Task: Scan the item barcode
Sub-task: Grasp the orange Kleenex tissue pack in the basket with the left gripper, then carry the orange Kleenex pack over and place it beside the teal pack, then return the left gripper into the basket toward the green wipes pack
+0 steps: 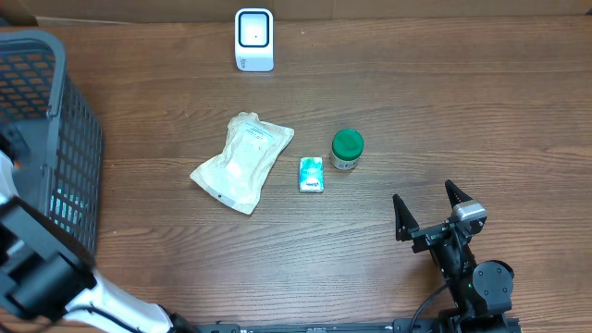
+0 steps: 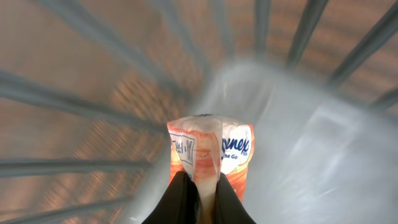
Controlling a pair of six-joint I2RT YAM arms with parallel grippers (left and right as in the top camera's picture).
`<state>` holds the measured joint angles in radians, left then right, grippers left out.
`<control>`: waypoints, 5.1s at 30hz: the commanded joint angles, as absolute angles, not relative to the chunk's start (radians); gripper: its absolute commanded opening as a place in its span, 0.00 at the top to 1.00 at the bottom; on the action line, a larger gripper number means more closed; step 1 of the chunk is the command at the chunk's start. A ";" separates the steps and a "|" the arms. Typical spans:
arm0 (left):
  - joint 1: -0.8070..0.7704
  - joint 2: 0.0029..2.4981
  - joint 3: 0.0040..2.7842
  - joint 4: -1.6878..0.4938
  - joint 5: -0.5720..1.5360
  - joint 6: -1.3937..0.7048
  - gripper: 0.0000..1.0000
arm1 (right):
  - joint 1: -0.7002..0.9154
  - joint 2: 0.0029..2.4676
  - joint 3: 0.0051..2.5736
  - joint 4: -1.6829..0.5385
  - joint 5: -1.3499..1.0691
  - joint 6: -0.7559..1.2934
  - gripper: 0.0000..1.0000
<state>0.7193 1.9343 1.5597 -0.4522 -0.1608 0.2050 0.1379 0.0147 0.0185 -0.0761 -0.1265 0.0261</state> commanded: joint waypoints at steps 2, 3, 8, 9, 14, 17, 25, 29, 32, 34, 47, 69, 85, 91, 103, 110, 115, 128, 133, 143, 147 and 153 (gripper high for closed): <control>0.665 1.666 1.575 -0.403 -0.156 0.062 0.96 | 0.134 0.003 0.008 -0.072 -0.125 0.025 0.00; 0.646 1.616 1.575 -0.402 -0.156 0.042 0.96 | 0.134 0.003 0.008 -0.072 -0.125 0.025 0.00; 0.511 1.411 1.575 -0.492 -0.074 -0.002 0.96 | 0.134 0.003 0.008 -0.072 -0.125 0.025 0.00; 0.477 1.380 1.575 -0.529 -0.056 -0.015 0.96 | 0.134 0.003 0.008 -0.072 -0.125 0.025 0.00; 0.264 1.304 1.574 -0.767 0.043 -0.142 0.96 | 0.134 0.003 0.008 -0.072 -0.125 0.025 0.00; 0.126 1.330 1.552 -0.861 0.111 -0.161 0.95 | 0.134 0.003 0.008 -0.072 -0.125 0.025 0.00; -0.208 1.459 1.403 -0.915 0.125 -0.245 0.96 | 0.134 0.003 0.008 -0.072 -0.125 0.025 0.00; -0.326 1.544 1.335 -0.865 0.124 -0.295 0.96 | 0.134 0.003 0.008 -0.072 -0.125 0.025 0.00; -0.375 1.615 1.318 -0.846 0.124 -0.357 0.96 | 0.134 0.003 0.008 -0.072 -0.125 0.025 0.00; -0.394 1.661 1.317 -0.830 0.127 -0.396 0.96 | 0.134 0.003 0.008 -0.072 -0.125 0.025 0.00; -0.426 1.839 1.317 -0.759 0.216 -0.477 0.96 | 0.134 0.003 0.008 -0.072 -0.125 0.025 0.00; -0.316 1.666 1.718 -1.028 0.210 -0.296 0.10 | 0.134 0.003 0.008 -0.072 -0.125 0.025 0.00; 0.495 1.428 1.905 -1.302 0.097 -0.229 0.05 | 0.134 0.003 0.008 -0.072 -0.125 0.025 0.00; 0.719 1.483 1.713 -1.130 0.135 -0.293 0.08 | 0.134 0.003 0.008 -0.072 -0.125 0.025 0.00; 0.826 1.753 1.573 -1.027 0.086 -0.087 0.03 | 0.134 0.003 0.008 -0.072 -0.125 0.025 0.00; 0.825 1.910 1.573 -1.024 0.076 0.087 0.07 | 0.134 0.003 0.008 -0.072 -0.125 0.025 0.00; 0.826 2.000 1.573 -1.029 -0.001 0.091 0.06 | 0.134 0.003 0.008 -0.072 -0.125 0.025 0.00; 0.824 2.140 1.572 -1.000 -0.001 0.138 0.22 | 0.134 0.003 0.008 -0.072 -0.125 0.025 0.00; 0.824 2.164 1.572 -1.013 0.000 0.134 0.44 | 0.134 0.003 0.008 -0.072 -0.125 0.025 0.00; 0.825 2.163 1.604 -1.066 -0.012 0.134 0.96 | 0.134 0.003 0.008 -0.072 -0.125 0.025 0.00; 0.824 2.163 1.725 -1.152 -0.019 0.068 0.96 | 0.134 0.003 0.008 -0.072 -0.125 0.025 0.00; 0.824 2.163 1.984 -1.296 -0.017 -0.010 0.96 | 0.134 0.003 0.008 -0.072 -0.125 0.025 0.00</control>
